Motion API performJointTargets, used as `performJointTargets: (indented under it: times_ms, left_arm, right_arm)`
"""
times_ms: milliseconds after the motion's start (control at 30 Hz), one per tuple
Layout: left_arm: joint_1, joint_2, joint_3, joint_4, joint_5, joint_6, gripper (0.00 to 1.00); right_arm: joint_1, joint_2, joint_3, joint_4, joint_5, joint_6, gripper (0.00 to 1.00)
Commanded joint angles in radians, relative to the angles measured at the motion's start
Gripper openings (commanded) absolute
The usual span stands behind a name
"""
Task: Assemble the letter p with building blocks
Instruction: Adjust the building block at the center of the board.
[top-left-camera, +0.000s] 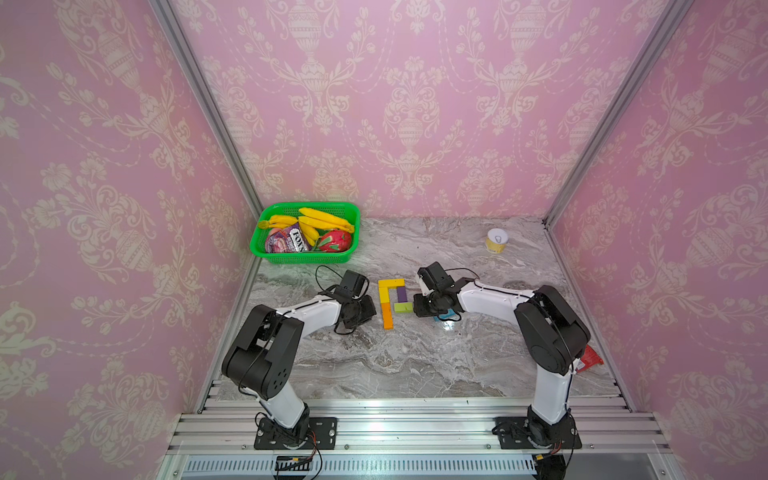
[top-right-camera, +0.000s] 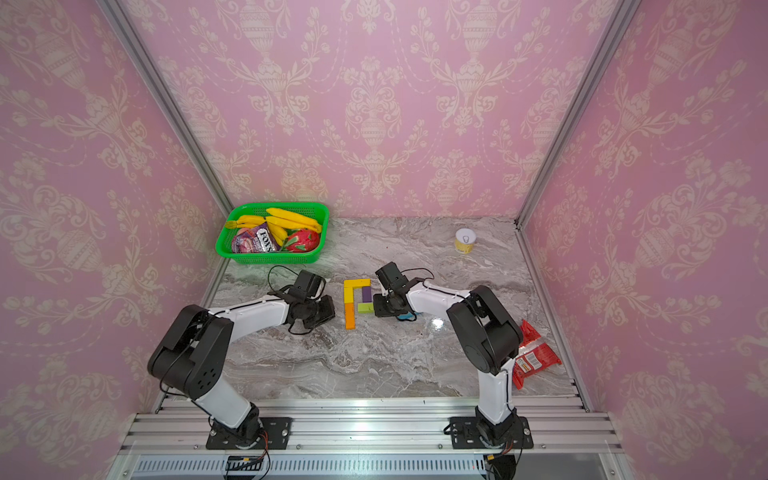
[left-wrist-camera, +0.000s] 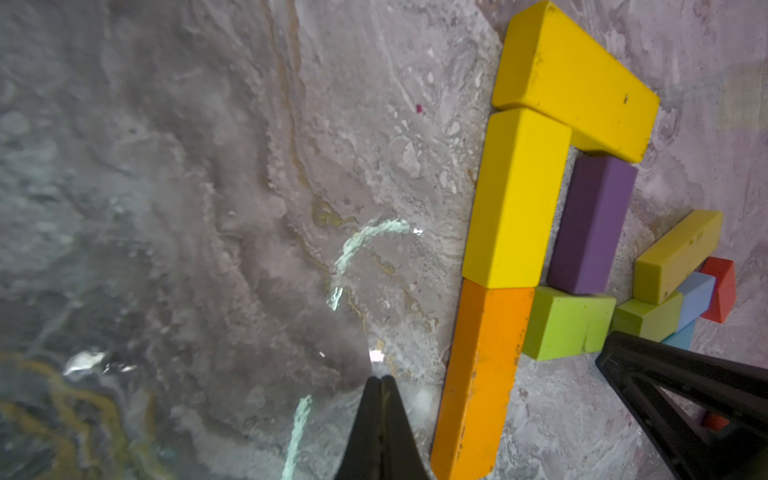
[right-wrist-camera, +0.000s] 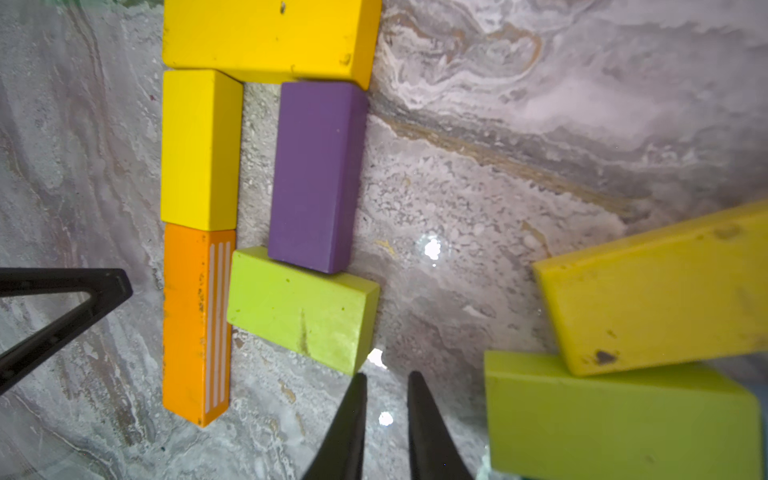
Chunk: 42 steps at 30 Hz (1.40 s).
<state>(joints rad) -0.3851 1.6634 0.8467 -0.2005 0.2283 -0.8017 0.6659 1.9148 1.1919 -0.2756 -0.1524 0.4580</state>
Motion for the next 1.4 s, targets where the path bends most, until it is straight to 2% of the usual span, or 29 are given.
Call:
performJointTargets:
  times_ms: [0, 1367]
  left_arm:
    - [0.011, 0.018, 0.028, -0.011, 0.014, 0.024, 0.00]
    - [0.014, 0.051, 0.032, -0.006, 0.034, 0.019, 0.00]
  right_arm:
    - [-0.007, 0.026, 0.027, -0.028, -0.012, -0.024, 0.21]
    - [-0.022, 0.094, 0.072, -0.016, -0.036, -0.002, 0.21]
